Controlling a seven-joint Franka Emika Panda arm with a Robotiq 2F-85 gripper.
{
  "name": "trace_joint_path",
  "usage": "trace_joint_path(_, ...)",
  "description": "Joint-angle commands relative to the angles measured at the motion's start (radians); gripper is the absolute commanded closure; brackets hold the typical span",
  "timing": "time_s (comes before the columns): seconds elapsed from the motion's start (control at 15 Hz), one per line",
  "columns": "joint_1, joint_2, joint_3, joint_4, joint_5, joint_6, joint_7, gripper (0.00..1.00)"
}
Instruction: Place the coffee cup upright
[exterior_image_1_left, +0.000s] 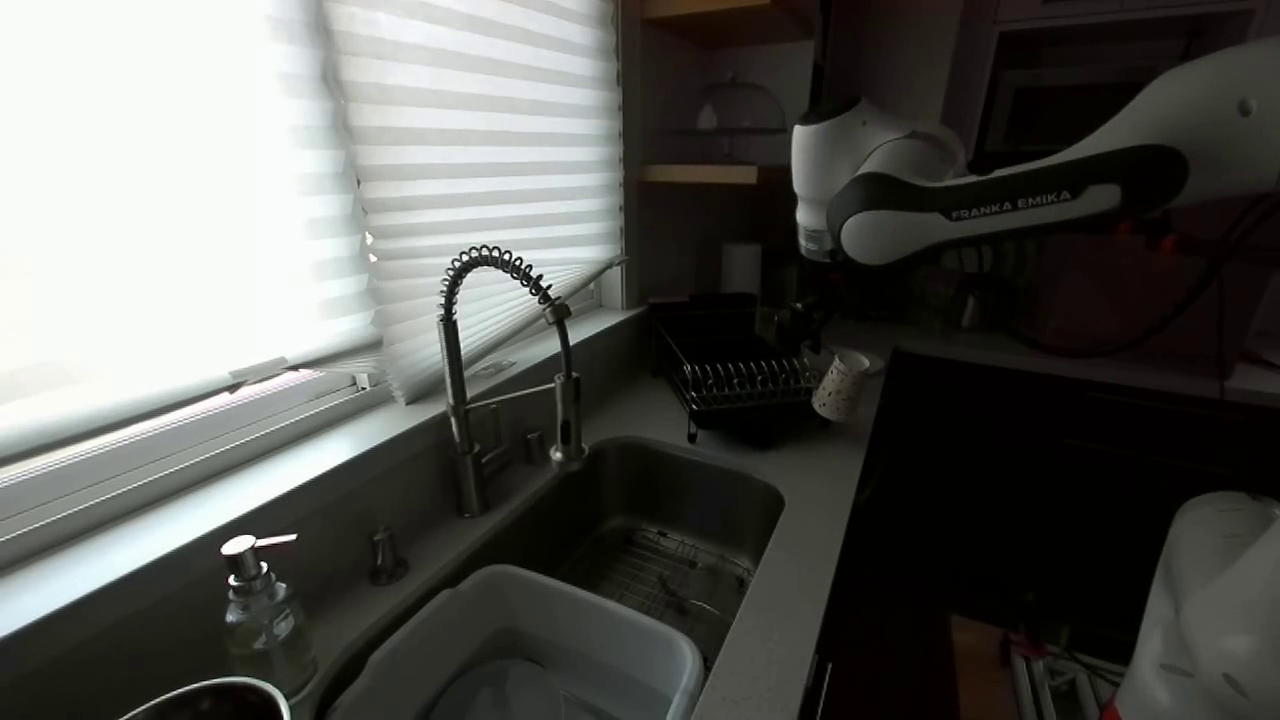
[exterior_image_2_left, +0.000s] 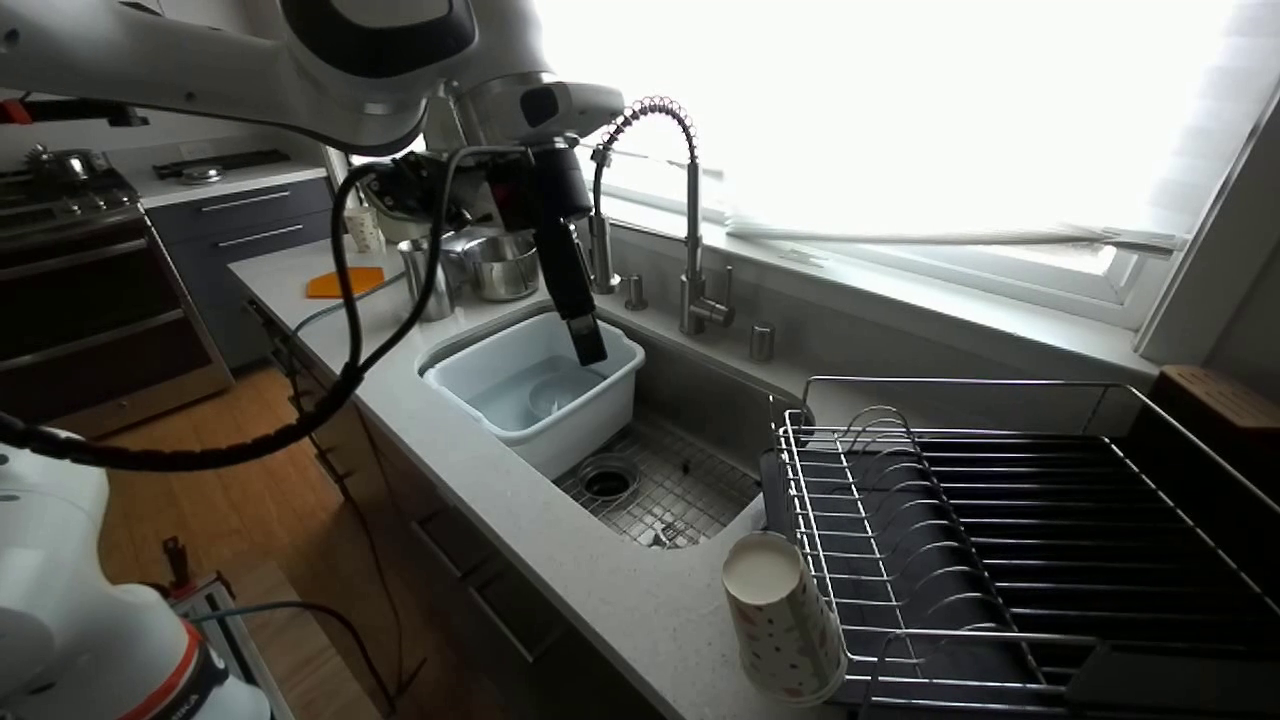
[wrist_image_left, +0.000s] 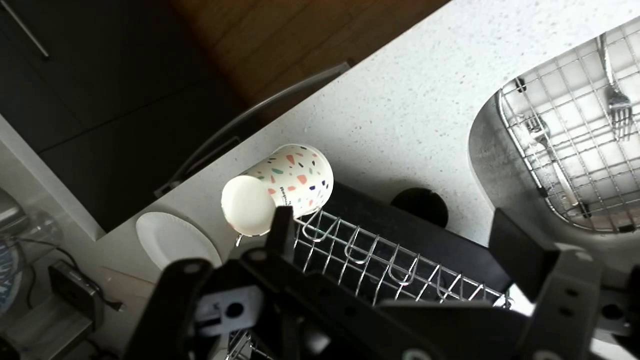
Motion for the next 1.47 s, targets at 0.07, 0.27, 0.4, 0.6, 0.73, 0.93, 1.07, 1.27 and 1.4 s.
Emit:
trace_joint_path(0.07, -0.02, 0.026, 0.006, 0.018, -0.009, -0.022, 0.015, 0.0)
trace_joint_path(0.27, -0.058, 0.074, -0.037, 0.049, -0.008, -0.037, 0.006, 0.0)
trace_joint_path(0.4, -0.076, 0.11, -0.093, 0.071, 0.045, -0.036, -0.052, 0.0)
trace_joint_path(0.6, -0.102, 0.163, -0.164, 0.099, 0.075, -0.017, -0.107, 0.0)
trace_joint_path(0.73, -0.117, 0.207, -0.205, 0.125, 0.109, -0.004, -0.133, 0.0)
trace_joint_path(0.93, -0.126, 0.266, -0.256, 0.156, 0.203, 0.052, -0.201, 0.0)
trace_joint_path(1.07, -0.127, 0.299, -0.279, 0.163, 0.283, 0.112, -0.257, 0.0)
trace_joint_path(1.27, -0.129, 0.35, -0.294, 0.186, 0.391, 0.148, -0.346, 0.0)
trace_joint_path(1.4, -0.13, 0.324, -0.279, 0.165, 0.348, 0.14, -0.306, 0.0)
